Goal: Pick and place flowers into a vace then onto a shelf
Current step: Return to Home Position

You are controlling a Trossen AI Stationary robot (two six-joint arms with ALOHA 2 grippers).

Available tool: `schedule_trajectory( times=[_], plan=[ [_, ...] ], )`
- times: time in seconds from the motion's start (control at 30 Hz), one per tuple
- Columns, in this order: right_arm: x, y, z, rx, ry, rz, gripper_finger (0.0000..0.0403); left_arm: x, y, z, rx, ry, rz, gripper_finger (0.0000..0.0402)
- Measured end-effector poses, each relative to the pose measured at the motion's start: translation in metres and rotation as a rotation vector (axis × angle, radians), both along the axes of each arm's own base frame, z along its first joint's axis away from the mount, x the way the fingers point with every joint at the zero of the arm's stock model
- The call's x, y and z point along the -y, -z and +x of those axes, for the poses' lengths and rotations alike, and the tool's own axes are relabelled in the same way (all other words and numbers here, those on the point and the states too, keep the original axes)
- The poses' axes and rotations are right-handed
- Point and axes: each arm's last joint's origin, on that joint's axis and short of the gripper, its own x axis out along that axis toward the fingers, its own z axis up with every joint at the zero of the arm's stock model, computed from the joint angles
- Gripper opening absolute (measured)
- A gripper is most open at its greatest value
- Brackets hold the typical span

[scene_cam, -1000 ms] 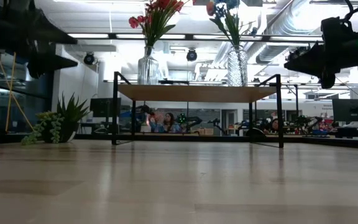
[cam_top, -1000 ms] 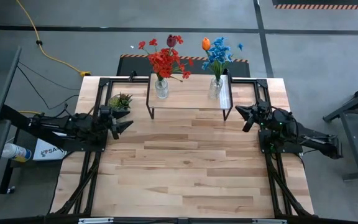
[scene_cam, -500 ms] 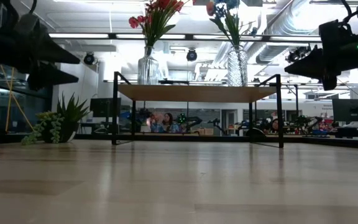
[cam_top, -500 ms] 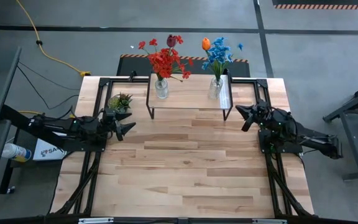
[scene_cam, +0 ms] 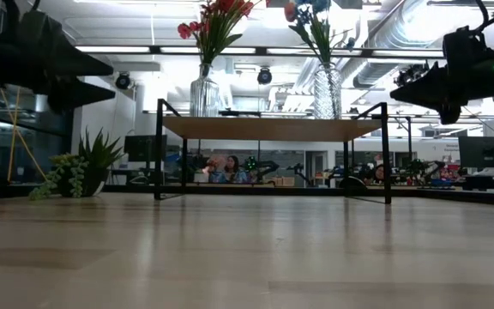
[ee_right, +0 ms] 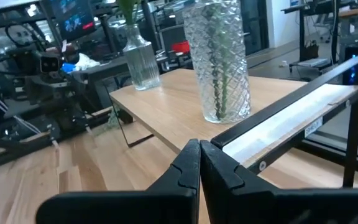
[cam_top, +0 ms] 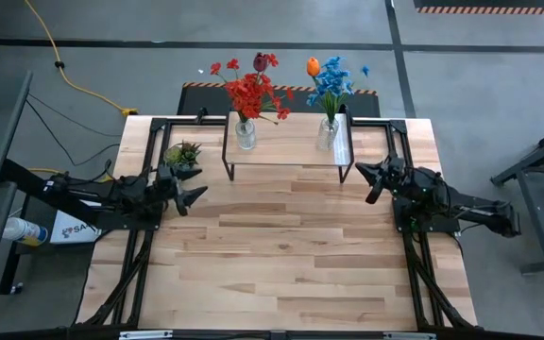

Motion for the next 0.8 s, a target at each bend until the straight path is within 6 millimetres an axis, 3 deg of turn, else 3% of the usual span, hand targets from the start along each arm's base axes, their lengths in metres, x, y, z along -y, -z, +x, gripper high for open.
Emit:
schedule_trajectory(
  times=[0.33,0.57,0.8],
  plan=[
    [-0.0022,0.0004,0.0007,-0.061,-0.034,-0.099,0.0001,0.0023,0.0013,0.0018,-0.054,0.082,0.101,0.0365],
    [-0.005,0.0013,0.0019,-0.088,-0.13,-0.146,0.0001,0.0039,0.0064,0.0066,-0.12,0.115,0.103,0.0365],
    [-0.0045,0.0009,0.0017,-0.096,-0.115,-0.168,0.0003,0.004,0.0082,0.0083,-0.128,0.108,0.065,0.0365]
  ],
)
